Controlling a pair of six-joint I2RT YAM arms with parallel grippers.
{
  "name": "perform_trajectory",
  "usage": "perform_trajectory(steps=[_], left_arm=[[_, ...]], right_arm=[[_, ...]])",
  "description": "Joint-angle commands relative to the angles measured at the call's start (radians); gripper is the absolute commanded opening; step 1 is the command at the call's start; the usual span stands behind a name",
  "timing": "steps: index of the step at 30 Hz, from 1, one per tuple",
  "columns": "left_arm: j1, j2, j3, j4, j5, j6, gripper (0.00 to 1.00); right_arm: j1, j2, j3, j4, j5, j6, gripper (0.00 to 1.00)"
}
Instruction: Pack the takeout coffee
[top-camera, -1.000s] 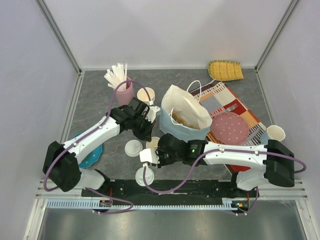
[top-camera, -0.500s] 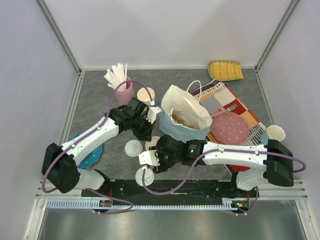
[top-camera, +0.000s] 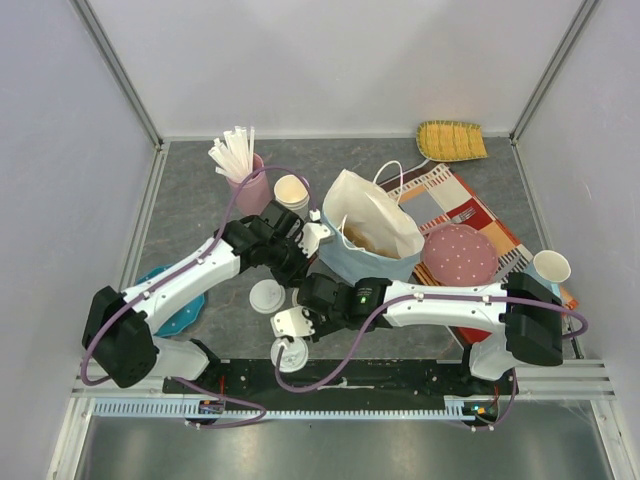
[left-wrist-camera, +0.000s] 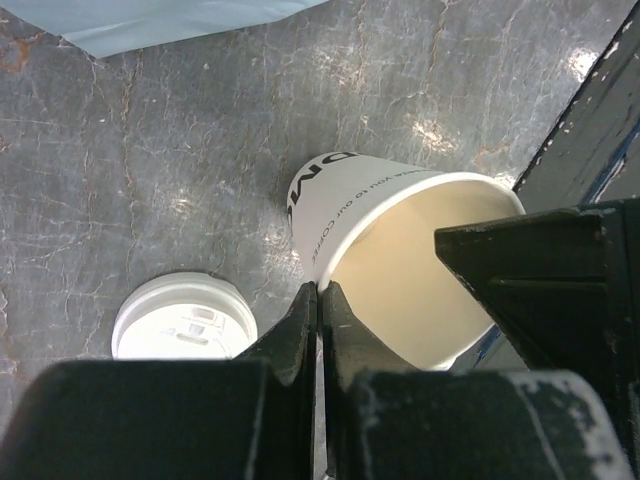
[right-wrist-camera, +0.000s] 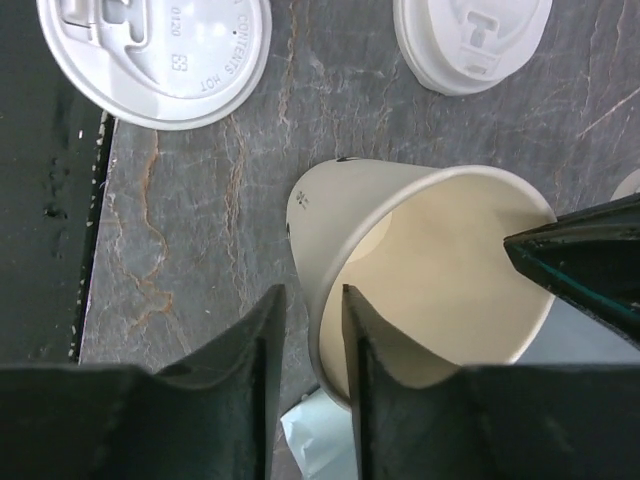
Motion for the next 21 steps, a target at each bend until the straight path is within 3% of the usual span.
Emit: perform_trajectory(steps=[1,7,16,21], left_arm=[[0.010,0.023,0.044,0.016,-0.110,0.065,0.02],[0.048,0.059,0.056,0.036,-0.173,0.083,0.02],[0.101,0.066,0.103,0.052,-0.170,0.088,0.02],[0.101,0.062,0.075,0.052,-0.136,0.086,0.02]], right_arm=[[0.021,-0.014,0.039,-0.117,-0.071,-0.049,0.31],[0.091,-0.046,0.025,-0.161,-0.170,-0.011,0.18],[0.110,-0.092,-0.076,-0.140,-0.198,0.011,0.11],[0.108,-0.106,-0.107,-0.100,-0.177,0.014,0.13]])
